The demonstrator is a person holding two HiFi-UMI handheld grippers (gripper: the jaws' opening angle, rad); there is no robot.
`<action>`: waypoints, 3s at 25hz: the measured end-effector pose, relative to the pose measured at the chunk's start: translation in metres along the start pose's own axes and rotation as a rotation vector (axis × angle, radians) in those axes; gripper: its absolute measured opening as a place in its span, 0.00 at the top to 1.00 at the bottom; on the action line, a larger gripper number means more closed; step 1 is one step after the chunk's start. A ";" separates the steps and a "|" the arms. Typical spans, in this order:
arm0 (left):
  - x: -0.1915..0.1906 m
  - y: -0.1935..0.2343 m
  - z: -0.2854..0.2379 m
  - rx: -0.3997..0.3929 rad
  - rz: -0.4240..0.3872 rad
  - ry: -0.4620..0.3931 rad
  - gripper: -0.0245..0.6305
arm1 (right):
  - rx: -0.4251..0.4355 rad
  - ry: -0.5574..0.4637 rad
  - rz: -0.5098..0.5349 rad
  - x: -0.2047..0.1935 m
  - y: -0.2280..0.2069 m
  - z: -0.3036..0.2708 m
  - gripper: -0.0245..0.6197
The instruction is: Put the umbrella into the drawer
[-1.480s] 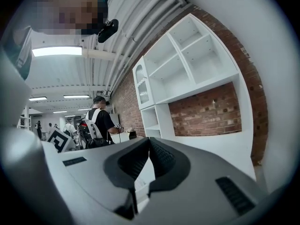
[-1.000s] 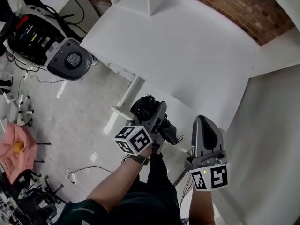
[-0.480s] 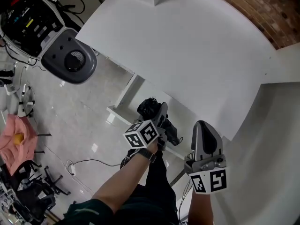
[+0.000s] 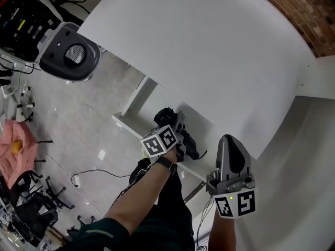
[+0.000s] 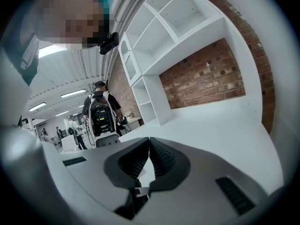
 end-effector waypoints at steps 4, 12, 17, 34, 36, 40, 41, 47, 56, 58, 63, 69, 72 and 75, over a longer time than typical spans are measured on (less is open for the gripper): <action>-0.009 0.015 -0.004 0.062 0.038 0.029 0.61 | 0.006 0.001 -0.005 0.002 -0.002 0.000 0.96; -0.018 0.038 -0.009 0.142 0.160 0.054 0.57 | 0.010 0.003 -0.009 0.003 -0.001 0.002 0.96; -0.025 0.050 -0.004 0.220 0.215 0.101 0.55 | 0.019 -0.005 -0.012 0.008 0.004 0.002 0.96; -0.014 0.006 0.041 0.181 0.271 0.183 0.72 | 0.046 -0.059 -0.025 0.045 0.036 0.020 0.96; -0.010 -0.008 0.053 0.142 0.242 0.191 0.79 | 0.045 -0.062 -0.028 0.049 0.042 0.026 0.96; 0.010 -0.043 0.073 0.041 0.161 0.185 0.86 | 0.041 -0.066 -0.031 0.055 0.055 0.035 0.96; 0.018 -0.053 0.080 0.012 0.139 0.177 0.89 | 0.036 -0.062 -0.029 0.056 0.059 0.038 0.96; 0.071 -0.123 0.125 -0.214 -0.008 0.075 0.95 | 0.008 0.040 -0.023 0.048 0.070 0.046 0.96; 0.144 -0.215 0.215 -0.450 -0.311 -0.040 0.95 | -0.048 -0.047 0.049 0.097 0.088 0.065 0.96; 0.155 -0.226 0.237 -0.469 -0.385 -0.061 0.95 | -0.060 -0.065 0.068 0.106 0.092 0.073 0.96; 0.181 -0.253 0.280 -0.534 -0.542 -0.112 0.95 | -0.078 -0.108 0.102 0.125 0.102 0.082 0.96; 0.211 -0.279 0.324 -0.588 -0.671 -0.160 0.95 | -0.068 -0.173 0.168 0.160 0.126 0.095 0.96; 0.222 -0.291 0.342 -0.601 -0.739 -0.178 0.95 | -0.059 -0.197 0.205 0.176 0.140 0.101 0.96; 0.230 -0.300 0.361 -0.614 -0.802 -0.200 0.95 | -0.050 -0.211 0.241 0.189 0.154 0.107 0.96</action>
Point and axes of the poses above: the fingertips, and each gripper's own axes: z backward along the fingers, y to its left, x out of its top, the point moved 1 cm from there along z, backward along the fingers, and after that the axes turned 12 degrees about -x, right-handed, at the moved point
